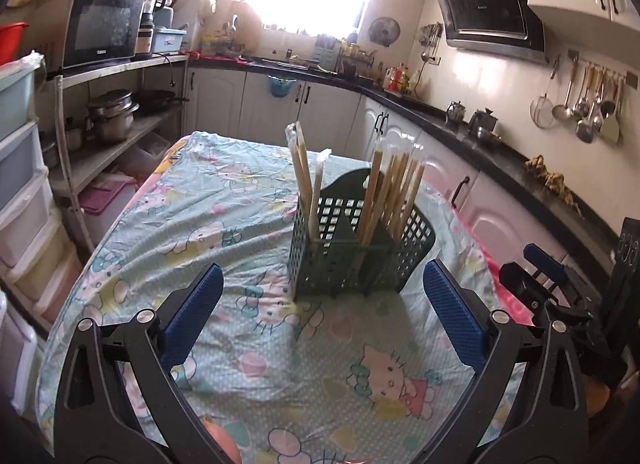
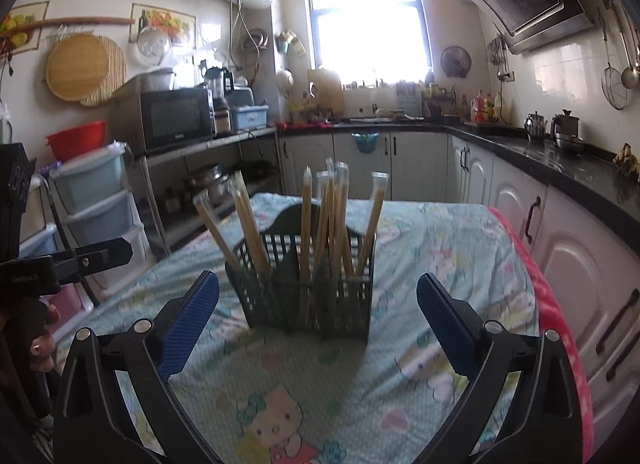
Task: Organize utensils
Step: 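Pull both open grippers back from the basket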
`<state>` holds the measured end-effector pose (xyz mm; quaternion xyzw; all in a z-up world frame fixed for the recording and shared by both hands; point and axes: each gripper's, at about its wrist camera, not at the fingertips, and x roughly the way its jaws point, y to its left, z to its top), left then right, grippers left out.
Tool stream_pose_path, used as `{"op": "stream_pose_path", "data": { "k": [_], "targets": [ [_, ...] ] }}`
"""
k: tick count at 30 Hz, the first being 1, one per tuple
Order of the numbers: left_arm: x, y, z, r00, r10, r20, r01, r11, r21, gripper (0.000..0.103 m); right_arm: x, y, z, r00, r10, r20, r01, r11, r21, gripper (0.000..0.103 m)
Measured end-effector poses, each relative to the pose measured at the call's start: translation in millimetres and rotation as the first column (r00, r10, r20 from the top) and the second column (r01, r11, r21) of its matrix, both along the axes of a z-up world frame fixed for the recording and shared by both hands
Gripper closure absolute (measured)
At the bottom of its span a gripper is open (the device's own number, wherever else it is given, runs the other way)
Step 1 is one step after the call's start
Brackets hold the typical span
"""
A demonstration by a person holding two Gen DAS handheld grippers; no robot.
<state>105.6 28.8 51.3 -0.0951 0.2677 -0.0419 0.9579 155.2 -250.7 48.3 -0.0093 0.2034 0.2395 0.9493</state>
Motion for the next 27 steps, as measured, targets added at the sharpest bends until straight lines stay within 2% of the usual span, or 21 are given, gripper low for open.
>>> {"op": "stream_pose_path", "data": {
  "k": [10, 19, 27],
  "targets": [
    [-22.6, -9.9, -23.1, 0.999, 0.013, 0.037, -0.014, 1.0, 0.023, 0.011, -29.8, 3.1, -31.1, 0.998, -0.021, 0.055, 0.025, 0.997, -0.068, 0.007],
    [-37.8, -6.6, -35.9, 0.993, 0.056, 0.1, -0.056, 0.998, -0.006, 0.011, -56.5, -9.3, -37.5, 0.979, -0.069, 0.193, 0.071, 0.997, -0.006, 0.007],
    [-42.0, -13.5, -44.7, 0.991, 0.055, 0.12, -0.056, 0.998, 0.006, 0.011, -64.2, -18.2, -42.7, 0.968, -0.111, 0.223, 0.108, 0.994, 0.023, 0.007]
  ]
}}
